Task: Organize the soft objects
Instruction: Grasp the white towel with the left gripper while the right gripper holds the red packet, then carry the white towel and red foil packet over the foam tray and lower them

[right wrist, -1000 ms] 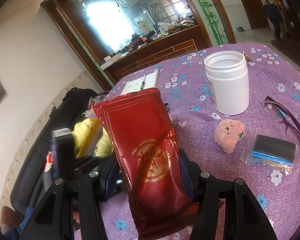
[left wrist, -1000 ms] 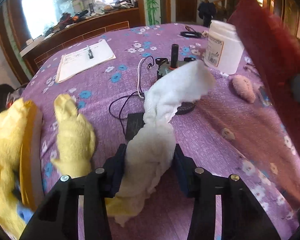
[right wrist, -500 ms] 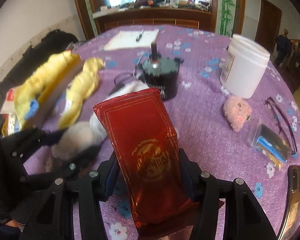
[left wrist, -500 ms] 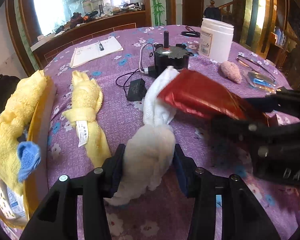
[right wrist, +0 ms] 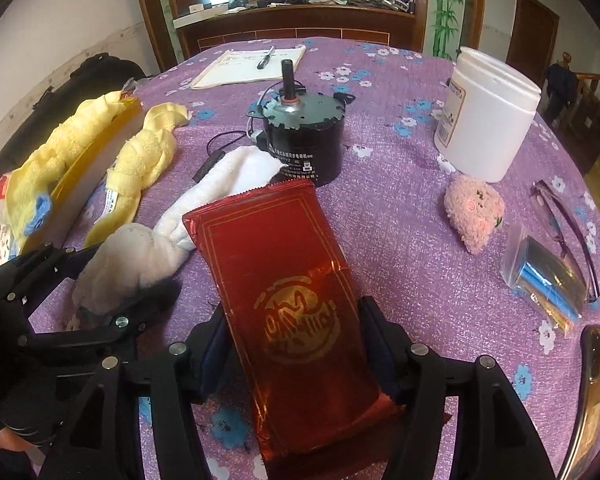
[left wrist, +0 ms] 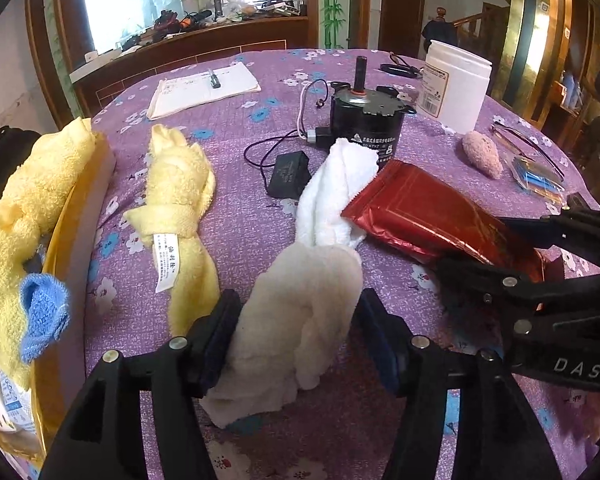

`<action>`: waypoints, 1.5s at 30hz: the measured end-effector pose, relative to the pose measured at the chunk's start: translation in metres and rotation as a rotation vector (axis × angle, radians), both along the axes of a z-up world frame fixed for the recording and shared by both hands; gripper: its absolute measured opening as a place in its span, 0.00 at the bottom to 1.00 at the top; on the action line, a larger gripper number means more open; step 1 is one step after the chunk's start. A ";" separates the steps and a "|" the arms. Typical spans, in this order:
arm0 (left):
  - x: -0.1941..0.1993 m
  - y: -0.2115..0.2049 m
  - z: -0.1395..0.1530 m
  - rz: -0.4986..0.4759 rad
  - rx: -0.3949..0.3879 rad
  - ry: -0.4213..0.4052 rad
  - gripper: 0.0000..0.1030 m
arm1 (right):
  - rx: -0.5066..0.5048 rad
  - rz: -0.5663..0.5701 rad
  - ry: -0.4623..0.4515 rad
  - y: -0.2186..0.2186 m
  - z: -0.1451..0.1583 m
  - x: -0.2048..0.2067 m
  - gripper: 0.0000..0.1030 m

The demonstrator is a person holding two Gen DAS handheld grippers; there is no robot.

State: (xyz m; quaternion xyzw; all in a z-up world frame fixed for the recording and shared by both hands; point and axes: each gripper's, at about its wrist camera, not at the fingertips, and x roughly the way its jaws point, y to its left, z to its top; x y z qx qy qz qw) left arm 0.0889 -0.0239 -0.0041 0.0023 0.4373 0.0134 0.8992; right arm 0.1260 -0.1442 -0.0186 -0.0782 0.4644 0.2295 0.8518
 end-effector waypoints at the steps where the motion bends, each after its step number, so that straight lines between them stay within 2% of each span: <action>1: 0.000 0.000 0.000 0.000 -0.002 0.000 0.59 | -0.003 -0.002 0.003 0.000 -0.001 0.001 0.66; 6: 0.000 0.001 0.000 0.000 -0.004 -0.001 0.60 | 0.000 -0.011 0.016 -0.002 -0.005 0.006 0.69; 9: -0.001 0.002 0.000 -0.002 -0.006 -0.002 0.59 | -0.007 -0.014 0.005 -0.001 -0.004 0.006 0.66; 10: -0.001 0.002 0.000 -0.004 -0.011 -0.003 0.57 | -0.009 -0.011 -0.002 0.000 -0.004 0.006 0.63; 11: -0.001 0.002 0.001 -0.008 -0.019 -0.009 0.47 | -0.004 -0.013 -0.005 0.000 -0.003 0.006 0.60; 12: -0.003 0.004 0.003 -0.016 -0.036 -0.019 0.43 | 0.007 -0.017 -0.007 -0.002 -0.001 0.006 0.60; 16: -0.008 0.005 0.008 -0.028 -0.068 -0.058 0.41 | 0.044 -0.052 -0.010 -0.011 0.003 0.010 0.58; 18: -0.013 -0.001 0.013 -0.041 -0.035 -0.093 0.41 | 0.076 -0.064 -0.019 -0.016 0.008 0.010 0.58; 21: -0.029 -0.021 0.028 -0.102 0.036 -0.206 0.41 | 0.152 -0.076 -0.065 -0.027 0.023 0.007 0.58; 25: -0.046 -0.041 0.039 -0.169 0.110 -0.310 0.41 | 0.226 -0.121 -0.131 -0.040 0.038 0.003 0.58; 29: -0.052 -0.051 0.041 -0.208 0.131 -0.336 0.41 | 0.265 -0.171 -0.168 -0.051 0.046 0.001 0.58; 36: -0.044 -0.035 0.041 -0.141 0.092 -0.318 0.41 | 0.285 -0.191 -0.171 -0.057 0.049 0.004 0.58; 45: -0.049 0.003 0.056 0.033 0.039 -0.411 0.41 | 0.300 -0.184 -0.186 -0.054 0.052 -0.001 0.58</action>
